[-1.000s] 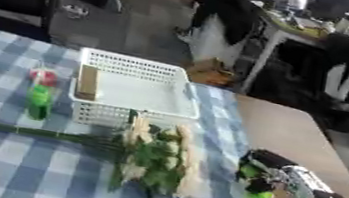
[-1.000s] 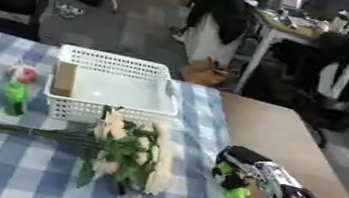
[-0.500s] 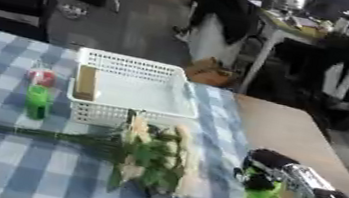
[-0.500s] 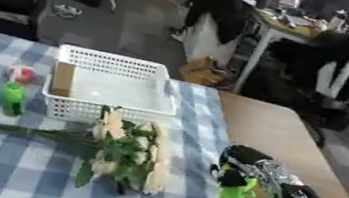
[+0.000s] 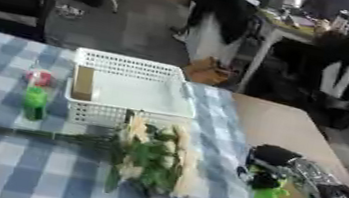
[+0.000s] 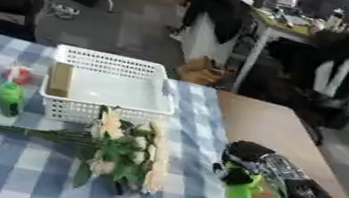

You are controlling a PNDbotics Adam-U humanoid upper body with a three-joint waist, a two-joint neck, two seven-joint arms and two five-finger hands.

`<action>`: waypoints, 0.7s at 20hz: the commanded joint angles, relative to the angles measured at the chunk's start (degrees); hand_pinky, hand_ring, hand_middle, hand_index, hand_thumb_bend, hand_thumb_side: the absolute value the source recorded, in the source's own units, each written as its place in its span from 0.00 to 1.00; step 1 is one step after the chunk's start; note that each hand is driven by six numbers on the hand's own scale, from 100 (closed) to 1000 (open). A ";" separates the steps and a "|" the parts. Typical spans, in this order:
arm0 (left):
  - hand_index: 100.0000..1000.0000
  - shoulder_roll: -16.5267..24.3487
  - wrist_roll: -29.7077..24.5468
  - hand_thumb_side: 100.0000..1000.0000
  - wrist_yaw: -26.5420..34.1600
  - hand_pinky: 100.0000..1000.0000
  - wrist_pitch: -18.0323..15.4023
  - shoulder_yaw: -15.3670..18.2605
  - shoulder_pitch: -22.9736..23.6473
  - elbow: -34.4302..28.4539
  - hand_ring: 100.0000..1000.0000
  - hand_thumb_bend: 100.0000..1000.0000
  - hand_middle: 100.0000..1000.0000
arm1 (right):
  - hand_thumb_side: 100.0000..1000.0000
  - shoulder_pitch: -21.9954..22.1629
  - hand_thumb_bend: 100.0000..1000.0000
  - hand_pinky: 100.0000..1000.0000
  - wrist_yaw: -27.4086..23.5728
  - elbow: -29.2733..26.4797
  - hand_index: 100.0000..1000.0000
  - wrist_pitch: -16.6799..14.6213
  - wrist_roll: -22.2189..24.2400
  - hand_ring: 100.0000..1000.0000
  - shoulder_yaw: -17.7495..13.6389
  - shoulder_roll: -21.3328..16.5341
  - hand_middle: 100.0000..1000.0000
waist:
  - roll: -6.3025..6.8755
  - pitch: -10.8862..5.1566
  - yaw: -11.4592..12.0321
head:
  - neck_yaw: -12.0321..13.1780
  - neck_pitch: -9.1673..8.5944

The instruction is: Pick up objects on the table and place them in the box.

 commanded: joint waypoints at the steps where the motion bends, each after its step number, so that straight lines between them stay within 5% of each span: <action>1: 0.97 -0.38 0.04 0.97 0.11 0.81 -0.18 0.14 -1.37 -0.76 0.92 0.00 0.85 | 0.68 -0.53 0.00 0.00 -0.89 -1.78 0.26 -2.35 3.13 0.00 -0.11 -3.62 0.00 | 0.59 0.78 0.07 | -0.39 0.37; 14: 0.97 -0.58 -0.32 0.97 0.51 0.81 -0.29 -0.10 -1.63 -0.76 0.92 0.00 0.85 | 0.68 -2.31 0.00 0.00 -8.87 -9.16 0.26 -10.83 12.10 0.00 -0.28 -10.04 0.00 | 1.00 1.46 0.87 | -1.71 -0.14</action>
